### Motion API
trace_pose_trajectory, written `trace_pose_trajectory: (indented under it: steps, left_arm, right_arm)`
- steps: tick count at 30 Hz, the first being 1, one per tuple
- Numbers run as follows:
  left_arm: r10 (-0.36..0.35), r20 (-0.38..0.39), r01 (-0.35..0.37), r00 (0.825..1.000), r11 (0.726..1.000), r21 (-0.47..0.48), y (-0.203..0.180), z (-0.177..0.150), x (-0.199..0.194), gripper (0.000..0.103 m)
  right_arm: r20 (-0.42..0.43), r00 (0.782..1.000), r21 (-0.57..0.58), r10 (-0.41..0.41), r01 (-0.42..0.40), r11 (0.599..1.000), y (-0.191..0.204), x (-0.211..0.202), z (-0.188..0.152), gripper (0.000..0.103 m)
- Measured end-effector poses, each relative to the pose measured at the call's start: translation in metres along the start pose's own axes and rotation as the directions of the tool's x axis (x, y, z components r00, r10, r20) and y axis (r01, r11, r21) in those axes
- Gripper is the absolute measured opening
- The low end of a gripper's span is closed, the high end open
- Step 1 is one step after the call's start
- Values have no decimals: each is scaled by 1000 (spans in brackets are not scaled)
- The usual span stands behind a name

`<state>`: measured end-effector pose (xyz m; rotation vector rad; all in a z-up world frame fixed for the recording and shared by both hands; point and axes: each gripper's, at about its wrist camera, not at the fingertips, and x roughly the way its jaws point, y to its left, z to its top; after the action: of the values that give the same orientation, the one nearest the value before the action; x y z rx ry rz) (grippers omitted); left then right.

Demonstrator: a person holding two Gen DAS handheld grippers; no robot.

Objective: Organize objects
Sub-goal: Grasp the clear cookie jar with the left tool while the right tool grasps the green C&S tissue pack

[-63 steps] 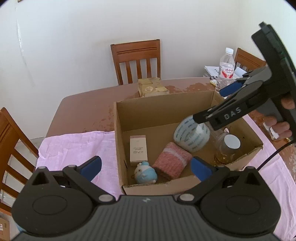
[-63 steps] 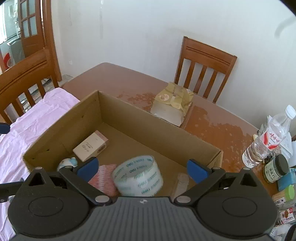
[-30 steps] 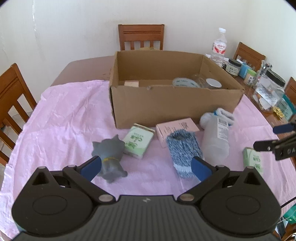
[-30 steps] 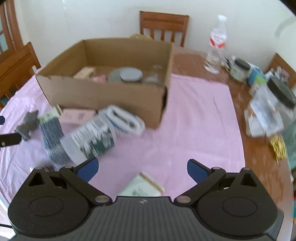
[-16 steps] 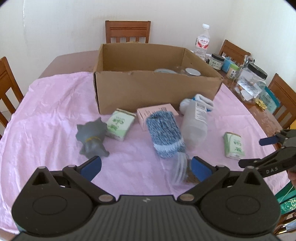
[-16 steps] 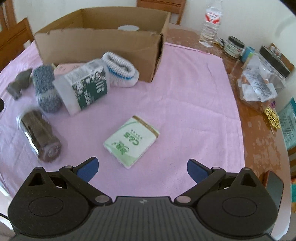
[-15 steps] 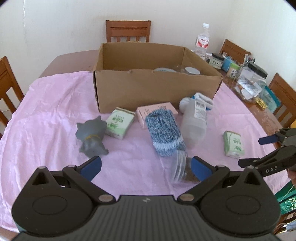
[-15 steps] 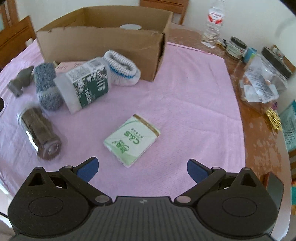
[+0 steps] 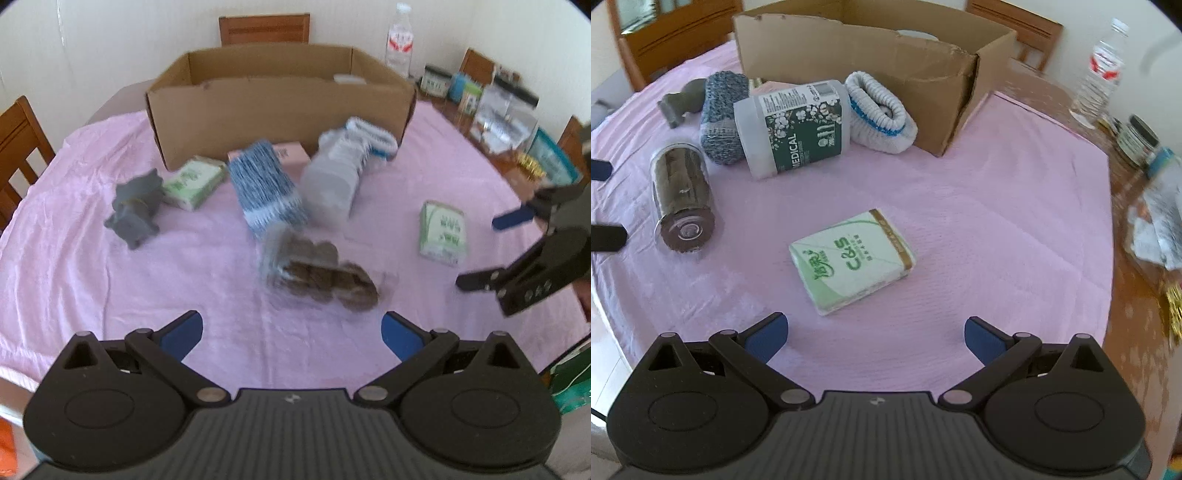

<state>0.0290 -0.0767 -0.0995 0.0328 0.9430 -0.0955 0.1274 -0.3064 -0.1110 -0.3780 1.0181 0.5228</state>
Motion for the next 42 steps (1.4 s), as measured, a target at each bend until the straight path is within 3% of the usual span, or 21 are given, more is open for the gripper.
trace_pose_trajectory:
  steps: [5, 14, 17, 26, 36, 42]
  left_arm:
    - [40, -21, -40, 999, 999, 17, -16, -4, 13, 102]
    - [38, -49, -36, 998, 998, 47, -27, -1, 34, 102]
    - [7, -45, -6, 999, 1000, 11, -22, 0, 39, 103]
    - [-1, -24, 2, 1000, 999, 40, -20, 12, 49, 102]
    - [3, 19, -5, 1000, 992, 124, -27, 27, 46, 102]
    - [-17, 29, 13, 999, 992, 124, -25, 30, 44, 99]
  right_arm:
    - [13, 998, -30, 57, -56, 998, -12, 3, 0, 103]
    - [24, 993, -96, 117, -114, 989, -19, 7, 2, 103]
    - [25, 991, -119, 131, -127, 985, -19, 9, 3, 103]
    - [30, 986, -176, 163, -156, 972, -16, 14, 14, 103]
    - [40, 978, -239, 204, -189, 953, -11, 22, 29, 103]
    - [35, 975, -257, 219, -203, 945, -5, 19, 35, 92]
